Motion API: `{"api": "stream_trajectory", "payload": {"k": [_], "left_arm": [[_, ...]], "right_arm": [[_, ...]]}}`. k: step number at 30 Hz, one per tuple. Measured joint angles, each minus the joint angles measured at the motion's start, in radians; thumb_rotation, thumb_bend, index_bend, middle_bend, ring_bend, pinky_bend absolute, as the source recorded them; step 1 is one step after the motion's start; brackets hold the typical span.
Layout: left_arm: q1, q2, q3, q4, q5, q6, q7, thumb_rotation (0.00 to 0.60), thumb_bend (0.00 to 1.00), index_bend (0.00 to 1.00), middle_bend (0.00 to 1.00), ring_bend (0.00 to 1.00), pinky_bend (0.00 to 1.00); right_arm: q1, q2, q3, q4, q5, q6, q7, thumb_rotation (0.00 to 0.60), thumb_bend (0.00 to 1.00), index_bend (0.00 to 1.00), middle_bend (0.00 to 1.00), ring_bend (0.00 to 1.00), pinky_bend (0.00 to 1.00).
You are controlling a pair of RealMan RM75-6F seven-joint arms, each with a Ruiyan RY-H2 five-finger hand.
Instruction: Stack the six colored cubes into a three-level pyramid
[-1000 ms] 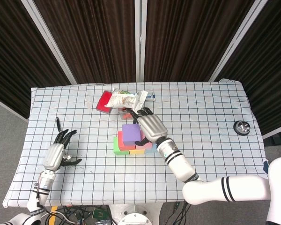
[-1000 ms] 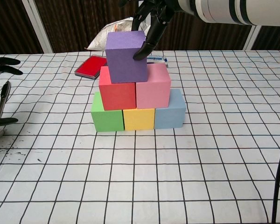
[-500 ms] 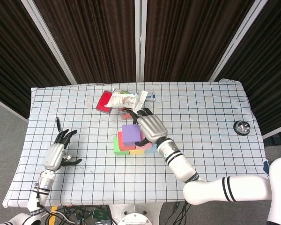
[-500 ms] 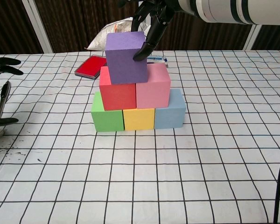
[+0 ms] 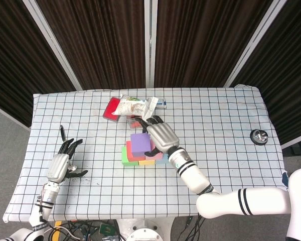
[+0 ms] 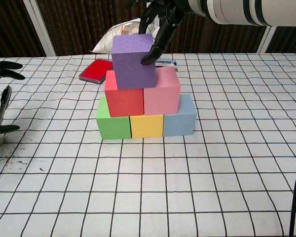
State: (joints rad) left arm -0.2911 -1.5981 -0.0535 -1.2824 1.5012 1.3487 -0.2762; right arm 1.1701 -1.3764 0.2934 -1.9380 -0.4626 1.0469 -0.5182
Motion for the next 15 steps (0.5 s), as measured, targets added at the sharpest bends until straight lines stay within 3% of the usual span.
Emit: {"api": "stream_trajectory", "payload": {"k": [15], "left_arm": [[0.000, -0.002, 0.000, 0.004, -0.001, 0.000, -0.003, 0.600, 0.00, 0.09, 0.13, 0.00, 0.01]], "right_arm": [[0.000, -0.002, -0.006, 0.009, 0.002, -0.008, 0.013, 0.600, 0.18, 0.00, 0.47, 0.11, 0.00]]}}
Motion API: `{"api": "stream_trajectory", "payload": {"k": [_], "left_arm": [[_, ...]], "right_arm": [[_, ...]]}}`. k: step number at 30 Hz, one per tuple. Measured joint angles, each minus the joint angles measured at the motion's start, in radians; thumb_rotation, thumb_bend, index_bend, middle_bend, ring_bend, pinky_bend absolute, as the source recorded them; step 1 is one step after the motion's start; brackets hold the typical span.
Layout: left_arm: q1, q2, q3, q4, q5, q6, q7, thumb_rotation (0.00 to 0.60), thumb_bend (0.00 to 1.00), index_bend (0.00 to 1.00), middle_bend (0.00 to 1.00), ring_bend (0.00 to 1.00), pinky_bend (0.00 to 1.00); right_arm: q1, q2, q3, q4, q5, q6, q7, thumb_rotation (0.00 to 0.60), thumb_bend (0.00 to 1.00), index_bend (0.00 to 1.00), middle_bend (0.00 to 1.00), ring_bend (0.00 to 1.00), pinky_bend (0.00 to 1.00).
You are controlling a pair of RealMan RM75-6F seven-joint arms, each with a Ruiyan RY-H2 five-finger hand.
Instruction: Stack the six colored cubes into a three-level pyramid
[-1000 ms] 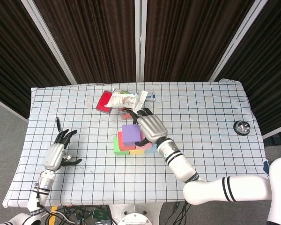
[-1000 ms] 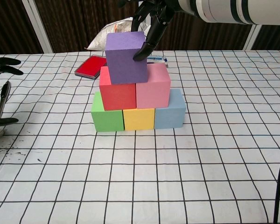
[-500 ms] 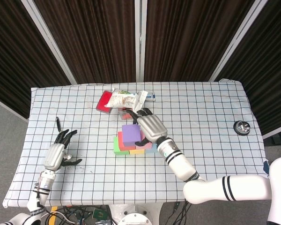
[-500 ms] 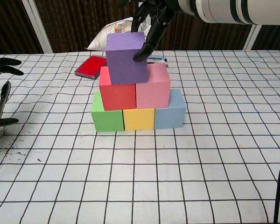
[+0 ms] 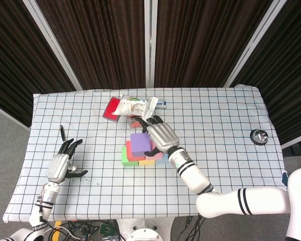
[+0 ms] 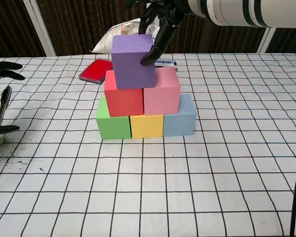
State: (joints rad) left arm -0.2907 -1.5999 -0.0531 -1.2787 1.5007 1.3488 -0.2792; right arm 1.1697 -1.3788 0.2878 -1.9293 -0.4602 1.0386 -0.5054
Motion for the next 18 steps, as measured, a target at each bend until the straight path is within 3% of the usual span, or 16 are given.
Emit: {"api": "stream_trajectory", "payload": {"k": [5, 18], "left_arm": [[0.000, -0.001, 0.000, 0.000, 0.000, -0.002, 0.001, 0.600, 0.00, 0.09, 0.13, 0.00, 0.01], [-0.001, -0.001, 0.001, 0.000, -0.002, -0.004, 0.001, 0.600, 0.00, 0.09, 0.13, 0.00, 0.01]], "right_arm": [[-0.003, 0.003, 0.000, 0.002, -0.004, -0.006, 0.008, 0.600, 0.17, 0.00, 0.45, 0.11, 0.00], [-0.001, 0.021, -0.005, -0.001, 0.002, -0.048, 0.028, 0.600, 0.03, 0.00, 0.34, 0.09, 0.00]]}}
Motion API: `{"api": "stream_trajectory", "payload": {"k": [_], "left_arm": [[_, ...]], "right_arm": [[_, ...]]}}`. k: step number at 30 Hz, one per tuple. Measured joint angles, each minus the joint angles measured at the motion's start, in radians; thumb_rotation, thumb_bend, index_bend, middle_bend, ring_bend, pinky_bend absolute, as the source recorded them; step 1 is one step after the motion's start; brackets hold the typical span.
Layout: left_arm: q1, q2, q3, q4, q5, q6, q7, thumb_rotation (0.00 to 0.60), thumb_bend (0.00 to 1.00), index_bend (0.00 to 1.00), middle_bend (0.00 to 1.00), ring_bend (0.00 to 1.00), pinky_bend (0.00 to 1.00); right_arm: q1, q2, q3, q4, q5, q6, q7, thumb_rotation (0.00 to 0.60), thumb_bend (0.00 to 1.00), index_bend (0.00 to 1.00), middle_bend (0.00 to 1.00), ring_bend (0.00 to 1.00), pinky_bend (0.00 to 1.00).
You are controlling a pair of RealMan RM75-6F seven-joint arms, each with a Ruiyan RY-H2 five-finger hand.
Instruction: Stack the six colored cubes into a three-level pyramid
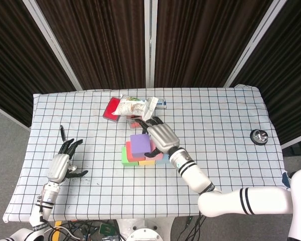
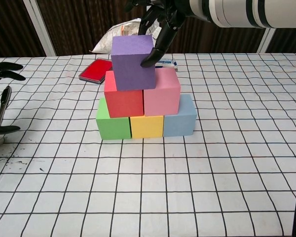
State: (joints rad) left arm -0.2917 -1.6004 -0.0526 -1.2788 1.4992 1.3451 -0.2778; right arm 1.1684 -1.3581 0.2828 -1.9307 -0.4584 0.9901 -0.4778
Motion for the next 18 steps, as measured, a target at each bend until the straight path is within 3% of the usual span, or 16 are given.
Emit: {"api": "stream_trajectory", "payload": {"k": [18], "left_arm": [[-0.002, 0.002, 0.000, -0.004, 0.001, -0.001, 0.001, 0.600, 0.00, 0.09, 0.13, 0.00, 0.01]], "right_arm": [[0.003, 0.022, -0.009, -0.005, -0.002, -0.013, 0.025, 0.600, 0.01, 0.00, 0.25, 0.05, 0.00]]}}
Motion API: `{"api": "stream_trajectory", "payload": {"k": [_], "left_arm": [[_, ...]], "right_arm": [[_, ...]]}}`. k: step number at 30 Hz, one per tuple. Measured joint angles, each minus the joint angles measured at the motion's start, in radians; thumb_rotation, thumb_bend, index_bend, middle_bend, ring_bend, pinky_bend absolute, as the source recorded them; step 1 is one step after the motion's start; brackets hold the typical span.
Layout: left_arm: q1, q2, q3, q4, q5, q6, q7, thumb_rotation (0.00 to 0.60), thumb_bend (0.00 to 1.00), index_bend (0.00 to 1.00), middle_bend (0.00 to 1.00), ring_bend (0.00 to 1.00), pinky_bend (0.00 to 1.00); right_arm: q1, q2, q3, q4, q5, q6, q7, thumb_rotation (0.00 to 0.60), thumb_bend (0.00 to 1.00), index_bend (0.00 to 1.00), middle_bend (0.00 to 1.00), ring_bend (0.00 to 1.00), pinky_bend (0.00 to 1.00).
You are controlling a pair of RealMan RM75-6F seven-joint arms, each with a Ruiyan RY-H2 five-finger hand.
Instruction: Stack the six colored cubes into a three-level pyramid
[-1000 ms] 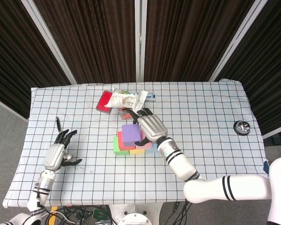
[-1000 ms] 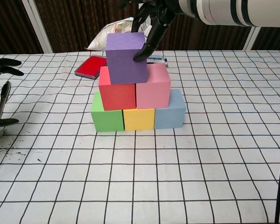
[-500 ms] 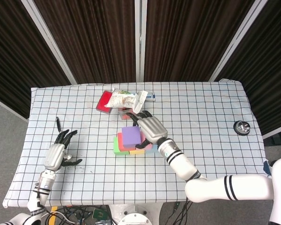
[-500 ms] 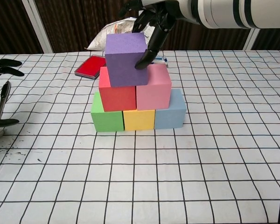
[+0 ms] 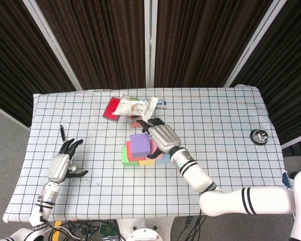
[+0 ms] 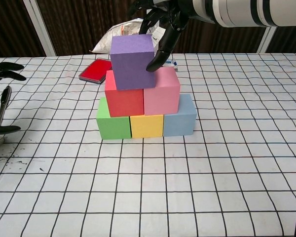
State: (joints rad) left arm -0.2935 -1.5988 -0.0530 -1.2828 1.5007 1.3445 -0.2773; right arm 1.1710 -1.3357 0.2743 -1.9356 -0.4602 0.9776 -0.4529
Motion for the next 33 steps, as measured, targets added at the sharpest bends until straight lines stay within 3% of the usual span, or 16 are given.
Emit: {"api": "stream_trajectory", "payload": {"k": [17, 33], "left_arm": [[-0.002, 0.001, 0.000, -0.002, 0.001, -0.002, 0.002, 0.600, 0.00, 0.09, 0.13, 0.00, 0.01], [-0.005, -0.002, 0.000, -0.005, 0.001, -0.004, 0.010, 0.600, 0.00, 0.09, 0.13, 0.00, 0.01]], "right_arm": [[-0.009, -0.021, 0.000, 0.009, -0.040, 0.040, 0.009, 0.600, 0.12, 0.00, 0.40, 0.06, 0.00], [-0.036, 0.007, -0.006, 0.005, -0.087, 0.014, 0.034, 0.600, 0.16, 0.00, 0.42, 0.06, 0.00]]}}
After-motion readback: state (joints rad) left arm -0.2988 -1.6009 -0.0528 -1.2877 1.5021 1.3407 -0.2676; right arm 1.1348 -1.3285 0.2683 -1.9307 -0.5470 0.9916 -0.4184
